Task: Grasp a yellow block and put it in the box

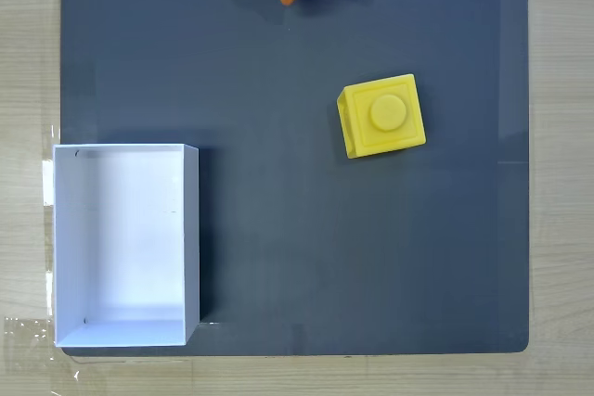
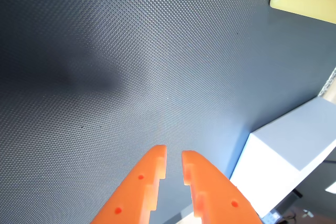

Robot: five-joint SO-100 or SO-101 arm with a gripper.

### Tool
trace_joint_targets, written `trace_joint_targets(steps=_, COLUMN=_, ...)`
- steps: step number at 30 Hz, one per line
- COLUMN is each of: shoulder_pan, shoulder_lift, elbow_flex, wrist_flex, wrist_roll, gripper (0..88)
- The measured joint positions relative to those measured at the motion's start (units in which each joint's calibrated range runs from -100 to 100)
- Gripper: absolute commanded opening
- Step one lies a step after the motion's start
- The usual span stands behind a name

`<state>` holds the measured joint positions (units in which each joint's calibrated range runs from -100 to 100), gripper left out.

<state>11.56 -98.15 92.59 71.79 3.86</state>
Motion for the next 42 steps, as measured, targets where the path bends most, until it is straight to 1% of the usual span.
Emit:
trace_joint_targets(steps=29, shoulder_pan=0.27, shoulder_lift=0.17, elbow_flex=0.00, wrist_flex=0.17, wrist_roll=0.00, gripper=4.6)
trace_joint_targets(steps=32, shoulder_pan=1.35, shoulder_lift=5.73, elbow_flex=-0.27, wrist_flex=-0.95, wrist_roll=0.00, gripper=4.0)
trace_joint_targets(steps=36, shoulder_pan=1.17, shoulder_lift=19.05, elbow_flex=-3.16, wrist_flex=-8.48, wrist_roll=-0.05, gripper=4.1)
trace_joint_targets(steps=39, shoulder_pan=1.17, shoulder_lift=30.68, elbow_flex=-9.21, wrist_flex=-15.14, wrist_roll=-0.05, gripper=4.7)
trace_joint_targets(steps=42, shoulder_pan=1.08, shoulder_lift=42.56, elbow_flex=-18.88, wrist_flex=-18.00, wrist_roll=-0.05, gripper=4.7)
